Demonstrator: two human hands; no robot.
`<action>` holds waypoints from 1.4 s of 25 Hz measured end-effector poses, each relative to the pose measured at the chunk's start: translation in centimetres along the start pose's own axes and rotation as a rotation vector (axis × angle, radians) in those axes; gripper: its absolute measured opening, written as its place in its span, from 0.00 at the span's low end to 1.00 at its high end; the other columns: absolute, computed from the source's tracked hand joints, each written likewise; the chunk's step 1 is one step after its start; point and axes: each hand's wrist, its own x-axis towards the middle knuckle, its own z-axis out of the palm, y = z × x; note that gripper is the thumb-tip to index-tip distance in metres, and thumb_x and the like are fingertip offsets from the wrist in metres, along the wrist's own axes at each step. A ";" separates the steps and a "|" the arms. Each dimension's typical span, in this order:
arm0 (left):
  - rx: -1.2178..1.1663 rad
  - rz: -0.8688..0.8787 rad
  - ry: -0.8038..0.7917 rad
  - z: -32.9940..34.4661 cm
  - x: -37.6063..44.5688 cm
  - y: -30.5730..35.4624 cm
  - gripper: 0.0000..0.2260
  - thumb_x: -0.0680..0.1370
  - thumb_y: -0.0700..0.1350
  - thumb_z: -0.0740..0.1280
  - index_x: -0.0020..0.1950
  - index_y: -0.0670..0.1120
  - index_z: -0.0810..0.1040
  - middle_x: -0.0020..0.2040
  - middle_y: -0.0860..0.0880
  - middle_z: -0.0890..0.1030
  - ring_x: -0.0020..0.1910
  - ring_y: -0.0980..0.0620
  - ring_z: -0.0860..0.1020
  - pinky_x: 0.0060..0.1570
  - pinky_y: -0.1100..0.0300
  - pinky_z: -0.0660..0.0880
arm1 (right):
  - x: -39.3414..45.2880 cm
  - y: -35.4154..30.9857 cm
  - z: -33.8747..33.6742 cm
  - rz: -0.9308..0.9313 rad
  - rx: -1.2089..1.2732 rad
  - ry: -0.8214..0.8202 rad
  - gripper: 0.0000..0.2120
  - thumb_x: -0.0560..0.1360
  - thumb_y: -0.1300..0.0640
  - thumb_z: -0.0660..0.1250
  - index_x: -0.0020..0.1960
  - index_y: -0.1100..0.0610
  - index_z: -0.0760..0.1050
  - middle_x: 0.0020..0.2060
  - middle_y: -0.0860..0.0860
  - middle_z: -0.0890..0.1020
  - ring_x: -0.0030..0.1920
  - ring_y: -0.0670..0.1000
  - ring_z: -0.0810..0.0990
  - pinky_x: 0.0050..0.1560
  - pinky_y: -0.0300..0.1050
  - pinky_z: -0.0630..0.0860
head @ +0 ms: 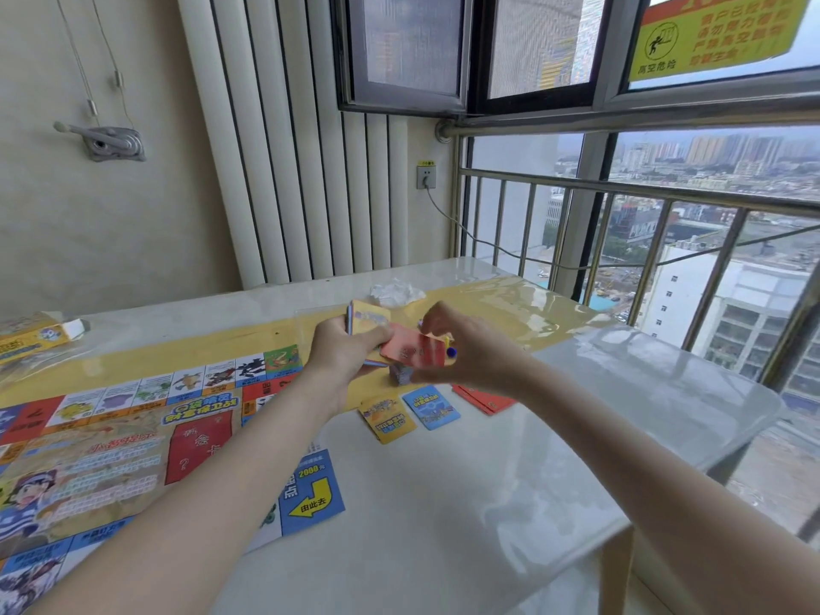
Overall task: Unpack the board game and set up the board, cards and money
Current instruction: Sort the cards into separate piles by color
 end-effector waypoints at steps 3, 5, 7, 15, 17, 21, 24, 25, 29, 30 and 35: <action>-0.029 -0.043 -0.011 0.7 -0.2 -0.3 0.07 0.73 0.37 0.70 0.39 0.45 0.75 0.35 0.47 0.79 0.33 0.51 0.77 0.33 0.61 0.76 | 0.1 0.3 0.9 -0.100 -0.268 0.015 0.15 0.68 0.55 0.73 0.52 0.56 0.72 0.49 0.50 0.77 0.48 0.50 0.76 0.45 0.40 0.73; -0.042 -0.049 -0.041 1.0 -0.4 -0.5 0.06 0.73 0.38 0.70 0.39 0.45 0.76 0.37 0.47 0.80 0.33 0.51 0.78 0.34 0.61 0.76 | 0.1 0.6 1.2 -0.106 -0.200 0.053 0.12 0.69 0.59 0.73 0.49 0.57 0.74 0.48 0.52 0.79 0.45 0.49 0.77 0.45 0.38 0.75; -0.026 -0.034 -0.065 1.0 -0.3 -0.4 0.03 0.74 0.39 0.70 0.42 0.45 0.76 0.40 0.46 0.81 0.34 0.52 0.79 0.33 0.62 0.75 | 0.0 1.5 0.4 -0.016 -0.049 0.126 0.09 0.68 0.61 0.73 0.47 0.57 0.76 0.46 0.52 0.82 0.43 0.48 0.79 0.46 0.41 0.79; -0.117 -0.066 -0.166 1.4 -1.2 -0.9 0.01 0.76 0.36 0.67 0.45 0.41 0.77 0.36 0.45 0.83 0.31 0.54 0.82 0.31 0.63 0.79 | -1.3 6.0 1.5 0.456 -0.344 0.083 0.14 0.70 0.48 0.70 0.49 0.58 0.78 0.49 0.55 0.80 0.50 0.55 0.77 0.44 0.45 0.72; -0.128 -0.083 -0.163 1.2 -1.1 -1.1 0.01 0.75 0.36 0.67 0.46 0.40 0.77 0.36 0.45 0.83 0.31 0.53 0.82 0.31 0.63 0.79 | -1.3 6.1 2.5 0.440 -0.441 0.048 0.17 0.73 0.44 0.65 0.51 0.57 0.77 0.51 0.55 0.78 0.54 0.57 0.74 0.47 0.46 0.68; -0.132 -0.103 -0.142 0.8 -1.1 -1.6 0.01 0.75 0.36 0.67 0.44 0.40 0.77 0.35 0.45 0.83 0.30 0.53 0.82 0.36 0.61 0.81 | -0.7 6.7 2.7 0.474 -0.415 0.033 0.21 0.73 0.40 0.64 0.52 0.58 0.76 0.53 0.56 0.77 0.58 0.58 0.71 0.51 0.48 0.69; -0.102 -0.122 -0.132 0.8 -1.2 -2.5 0.02 0.75 0.37 0.68 0.42 0.42 0.78 0.36 0.45 0.83 0.35 0.50 0.82 0.47 0.55 0.79 | -0.1 6.8 3.4 0.452 -0.394 0.032 0.21 0.73 0.42 0.65 0.53 0.59 0.70 0.53 0.57 0.74 0.56 0.57 0.70 0.49 0.45 0.67; -0.091 -0.121 -0.130 1.0 -1.1 -2.8 0.02 0.75 0.38 0.68 0.42 0.42 0.78 0.36 0.46 0.84 0.37 0.49 0.82 0.52 0.52 0.78 | 0.1 6.8 3.7 0.435 -0.401 0.043 0.21 0.74 0.44 0.64 0.56 0.59 0.69 0.54 0.57 0.74 0.57 0.57 0.70 0.50 0.46 0.67; -0.082 -0.135 -0.147 1.7 -1.8 -3.9 0.01 0.76 0.39 0.67 0.44 0.44 0.78 0.35 0.49 0.84 0.34 0.53 0.82 0.55 0.51 0.76 | 0.1 6.8 4.6 0.389 -0.479 0.060 0.20 0.76 0.46 0.60 0.59 0.60 0.67 0.57 0.58 0.72 0.59 0.58 0.69 0.53 0.47 0.68; -0.096 -0.146 -0.150 1.7 -1.9 -4.1 0.01 0.76 0.39 0.67 0.44 0.44 0.78 0.35 0.48 0.84 0.33 0.54 0.82 0.53 0.52 0.77 | 0.1 6.6 4.5 0.398 -0.514 0.063 0.20 0.76 0.45 0.60 0.59 0.60 0.68 0.57 0.58 0.72 0.59 0.58 0.69 0.53 0.48 0.68; -0.283 -0.221 -0.147 1.7 -1.4 -3.8 0.01 0.76 0.40 0.68 0.45 0.43 0.78 0.32 0.48 0.83 0.30 0.54 0.82 0.46 0.57 0.78 | 0.7 3.0 2.3 0.299 0.132 0.243 0.19 0.77 0.48 0.61 0.49 0.65 0.77 0.44 0.58 0.80 0.47 0.58 0.78 0.48 0.52 0.74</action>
